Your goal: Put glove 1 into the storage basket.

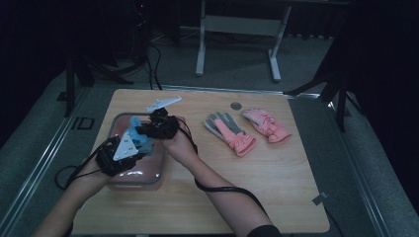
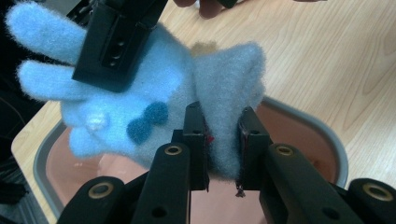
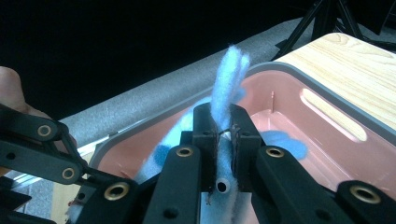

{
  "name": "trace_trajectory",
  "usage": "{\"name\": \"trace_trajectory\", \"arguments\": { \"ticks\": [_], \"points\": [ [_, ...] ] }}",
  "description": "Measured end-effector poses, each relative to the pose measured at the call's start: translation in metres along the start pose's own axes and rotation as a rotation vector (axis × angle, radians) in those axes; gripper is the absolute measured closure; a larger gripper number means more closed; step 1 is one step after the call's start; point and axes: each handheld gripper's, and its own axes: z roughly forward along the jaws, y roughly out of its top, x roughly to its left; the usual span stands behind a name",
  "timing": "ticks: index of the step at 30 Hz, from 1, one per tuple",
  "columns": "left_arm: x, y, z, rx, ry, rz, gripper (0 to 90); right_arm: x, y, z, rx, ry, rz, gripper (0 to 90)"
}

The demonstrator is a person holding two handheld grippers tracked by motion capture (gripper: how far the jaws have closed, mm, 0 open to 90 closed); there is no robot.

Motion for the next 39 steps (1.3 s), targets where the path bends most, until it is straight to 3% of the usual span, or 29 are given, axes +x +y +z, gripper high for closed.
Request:
{"name": "trace_trajectory", "arguments": {
  "ticks": [7, 11, 19, 26, 30, 32, 34, 35, 37, 39],
  "points": [
    [0.0, -0.01, 0.007, 0.016, -0.015, -0.021, 78.3, 0.001, -0.007, 0.013, 0.03, -0.007, -0.002, 83.6],
    [-0.003, -0.019, 0.024, 0.054, -0.044, -0.033, 78.2, -0.006, -0.021, 0.023, 0.056, -0.01, 0.025, 83.6],
    [-0.005, -0.026, 0.045, 0.127, -0.075, -0.045, 78.1, -0.014, -0.039, 0.043, 0.122, -0.039, 0.031, 83.6],
    [-0.003, -0.026, 0.059, 0.176, -0.065, -0.039, 77.9, -0.021, -0.04, 0.055, 0.168, -0.043, 0.055, 83.6],
    [0.002, -0.026, 0.065, 0.186, -0.071, -0.066, 77.6, -0.024, -0.035, 0.061, 0.198, -0.056, 0.063, 83.2],
    [0.005, -0.026, 0.07, 0.21, -0.096, -0.09, 76.1, -0.027, -0.034, 0.065, 0.213, -0.051, 0.082, 78.7],
    [0.008, -0.027, 0.075, 0.239, -0.079, -0.101, 70.7, -0.028, -0.032, 0.066, 0.204, -0.058, 0.089, 57.4],
    [0.01, -0.026, 0.079, 0.273, -0.086, -0.114, 64.8, -0.028, -0.031, 0.065, 0.197, -0.085, 0.078, 53.1],
    [0.011, -0.025, 0.084, 0.304, -0.075, -0.113, 55.5, -0.031, -0.029, 0.06, 0.179, -0.106, 0.088, 48.7],
    [0.012, -0.024, 0.085, 0.304, -0.056, -0.135, 44.6, -0.034, -0.028, 0.055, 0.165, -0.116, 0.099, 44.8]
  ]
}}
